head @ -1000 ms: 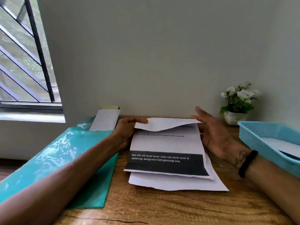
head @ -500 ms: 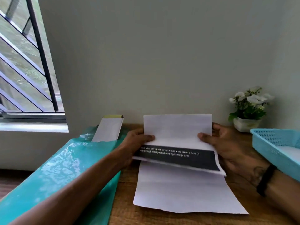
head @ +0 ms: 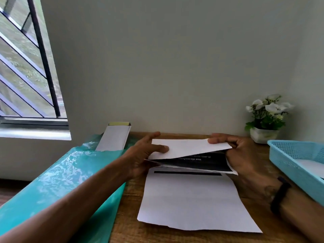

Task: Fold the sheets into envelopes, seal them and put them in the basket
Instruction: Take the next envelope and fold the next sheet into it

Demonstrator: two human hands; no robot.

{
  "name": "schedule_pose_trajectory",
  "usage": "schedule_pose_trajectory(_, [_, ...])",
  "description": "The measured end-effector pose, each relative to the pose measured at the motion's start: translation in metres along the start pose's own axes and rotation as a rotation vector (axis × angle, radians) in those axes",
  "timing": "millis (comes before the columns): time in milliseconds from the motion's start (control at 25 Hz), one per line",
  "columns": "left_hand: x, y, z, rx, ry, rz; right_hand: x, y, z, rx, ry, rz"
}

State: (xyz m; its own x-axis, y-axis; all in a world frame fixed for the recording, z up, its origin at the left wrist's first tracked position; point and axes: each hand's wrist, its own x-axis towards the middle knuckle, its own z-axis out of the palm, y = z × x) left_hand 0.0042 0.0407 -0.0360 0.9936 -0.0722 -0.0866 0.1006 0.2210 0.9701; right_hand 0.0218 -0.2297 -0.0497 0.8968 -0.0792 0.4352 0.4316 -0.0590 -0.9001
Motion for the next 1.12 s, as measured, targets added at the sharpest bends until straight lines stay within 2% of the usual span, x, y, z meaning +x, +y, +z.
schedule_pose_trajectory(120, [0.004,-0.001,-0.002,0.000,0.041,0.066,0.003,-0.001,-0.002,0.129,0.026,0.102])
schedule_pose_trajectory(240, [0.008,0.002,-0.009,0.073,0.102,0.131,0.006,-0.007,-0.006,0.236,-0.030,0.245])
schedule_pose_trajectory(400, [0.009,-0.001,-0.009,0.078,0.139,0.147,0.002,-0.002,-0.007,0.127,-0.136,0.187])
schedule_pose_trajectory(480, [0.010,-0.002,-0.010,0.086,0.154,0.127,0.002,0.000,-0.006,0.142,-0.128,0.185])
schedule_pose_trajectory(680, [0.007,0.001,-0.005,0.042,0.123,-0.018,0.006,0.005,-0.008,0.214,-0.018,0.220])
schedule_pose_trajectory(880, [0.008,0.010,-0.009,-0.188,0.104,0.024,0.006,0.005,-0.004,0.337,-0.028,0.217])
schedule_pose_trajectory(1040, [0.003,0.015,-0.017,-0.191,-0.023,-0.029,0.005,0.005,0.000,0.308,0.004,0.182])
schedule_pose_trajectory(1120, [-0.002,0.014,-0.014,-0.094,-0.075,-0.064,0.006,0.002,0.001,0.311,0.024,0.172])
